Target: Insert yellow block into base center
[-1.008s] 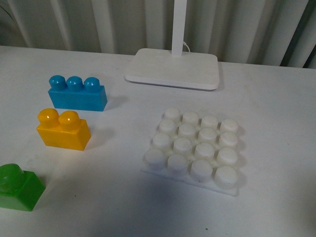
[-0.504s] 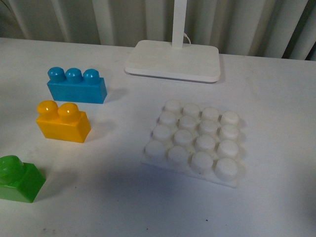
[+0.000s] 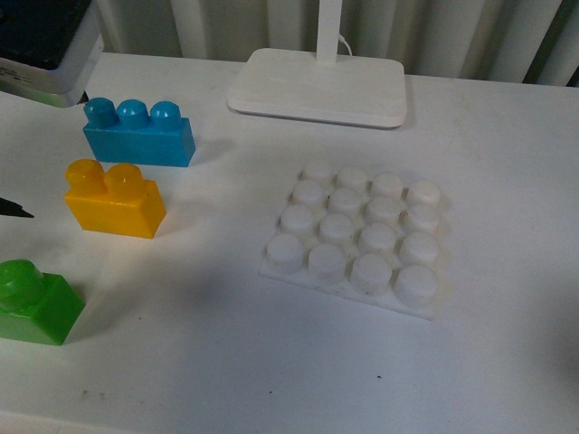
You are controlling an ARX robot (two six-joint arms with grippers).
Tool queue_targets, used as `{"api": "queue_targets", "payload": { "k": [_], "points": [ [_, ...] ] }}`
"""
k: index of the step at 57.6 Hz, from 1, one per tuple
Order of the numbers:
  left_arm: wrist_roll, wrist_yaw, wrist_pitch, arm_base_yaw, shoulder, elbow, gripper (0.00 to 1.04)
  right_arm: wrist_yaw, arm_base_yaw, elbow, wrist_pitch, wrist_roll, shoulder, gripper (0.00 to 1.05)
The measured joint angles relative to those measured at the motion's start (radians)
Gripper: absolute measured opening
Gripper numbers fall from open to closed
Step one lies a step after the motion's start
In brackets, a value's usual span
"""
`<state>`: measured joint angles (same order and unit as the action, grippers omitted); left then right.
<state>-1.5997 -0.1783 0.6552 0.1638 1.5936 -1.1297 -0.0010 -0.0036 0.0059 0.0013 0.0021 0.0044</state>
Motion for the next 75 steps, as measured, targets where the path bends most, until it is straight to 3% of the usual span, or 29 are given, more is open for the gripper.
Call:
{"api": "queue_targets", "payload": {
  "k": [32,46,55,61,75],
  "points": [
    [0.046,0.024,0.018,0.019,0.163,-0.087,0.98,0.000,0.000,0.000,0.000,0.000,0.000,0.96],
    [0.049,0.034,0.011,0.017,0.180,-0.087,0.62,0.000,0.000,0.000,0.000,0.000,0.000,0.96],
    [0.050,0.051,0.014,0.015,0.186,-0.087,0.33,0.000,0.000,0.000,0.000,0.000,0.000,0.96],
    [0.054,0.046,0.034,0.015,0.184,-0.100,0.27,0.000,0.000,0.000,0.000,0.000,0.000,0.96],
    [0.117,-0.039,0.111,0.068,0.173,-0.159,0.26,0.000,0.000,0.000,0.000,0.000,0.000,0.96]
  ]
}}
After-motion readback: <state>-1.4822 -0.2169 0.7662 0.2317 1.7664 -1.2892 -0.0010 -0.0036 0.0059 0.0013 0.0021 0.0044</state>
